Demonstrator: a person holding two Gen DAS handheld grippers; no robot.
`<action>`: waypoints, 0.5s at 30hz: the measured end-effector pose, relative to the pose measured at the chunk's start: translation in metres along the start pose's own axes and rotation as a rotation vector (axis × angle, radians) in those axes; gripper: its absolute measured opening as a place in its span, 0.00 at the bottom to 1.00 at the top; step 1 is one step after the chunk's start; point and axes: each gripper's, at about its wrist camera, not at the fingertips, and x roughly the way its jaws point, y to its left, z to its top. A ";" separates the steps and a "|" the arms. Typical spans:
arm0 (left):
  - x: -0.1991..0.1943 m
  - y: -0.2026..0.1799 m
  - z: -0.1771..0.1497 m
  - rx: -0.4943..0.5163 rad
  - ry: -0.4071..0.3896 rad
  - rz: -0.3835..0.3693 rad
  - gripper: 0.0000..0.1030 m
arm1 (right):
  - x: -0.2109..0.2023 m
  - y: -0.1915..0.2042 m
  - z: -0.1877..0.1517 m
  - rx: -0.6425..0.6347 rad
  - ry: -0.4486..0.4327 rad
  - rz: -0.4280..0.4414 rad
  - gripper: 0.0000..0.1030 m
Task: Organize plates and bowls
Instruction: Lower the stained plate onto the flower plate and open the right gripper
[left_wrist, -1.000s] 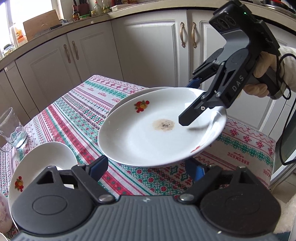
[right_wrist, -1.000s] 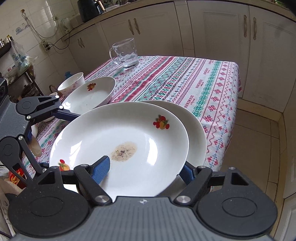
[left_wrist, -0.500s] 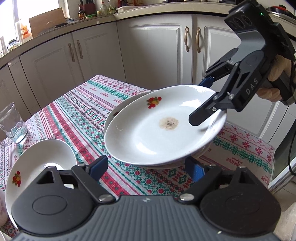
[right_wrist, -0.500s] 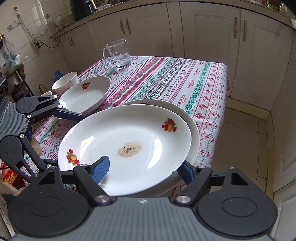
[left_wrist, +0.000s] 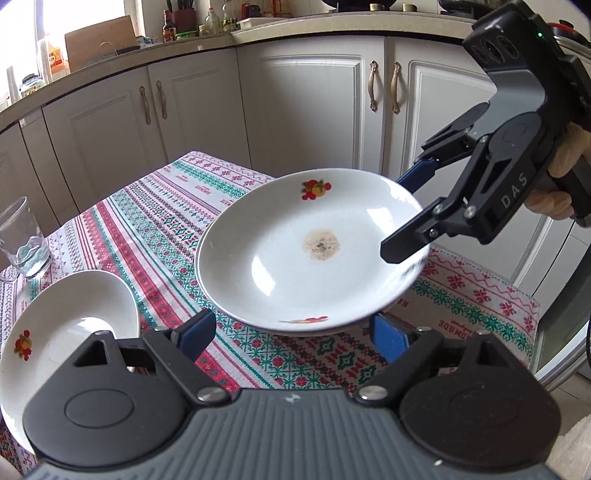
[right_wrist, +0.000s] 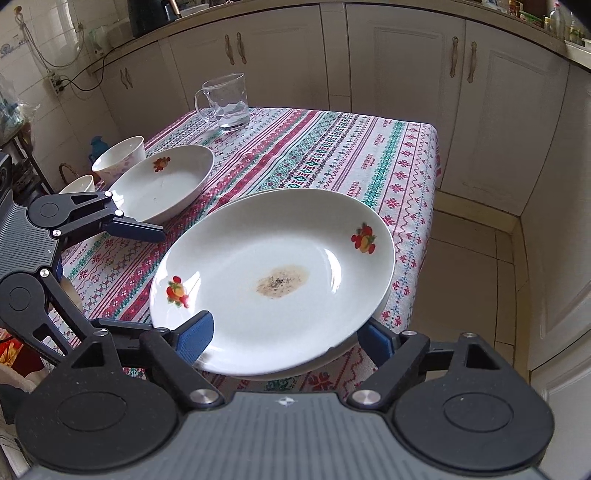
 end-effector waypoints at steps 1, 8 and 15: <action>-0.001 -0.001 0.000 0.003 -0.003 0.004 0.88 | -0.001 0.001 -0.001 0.001 0.000 -0.005 0.87; -0.024 -0.004 -0.002 -0.031 -0.054 0.025 0.87 | -0.001 0.008 -0.010 0.001 0.003 -0.019 0.94; -0.056 -0.010 -0.004 -0.009 -0.078 0.092 0.87 | -0.020 0.039 -0.011 -0.049 -0.083 -0.048 1.00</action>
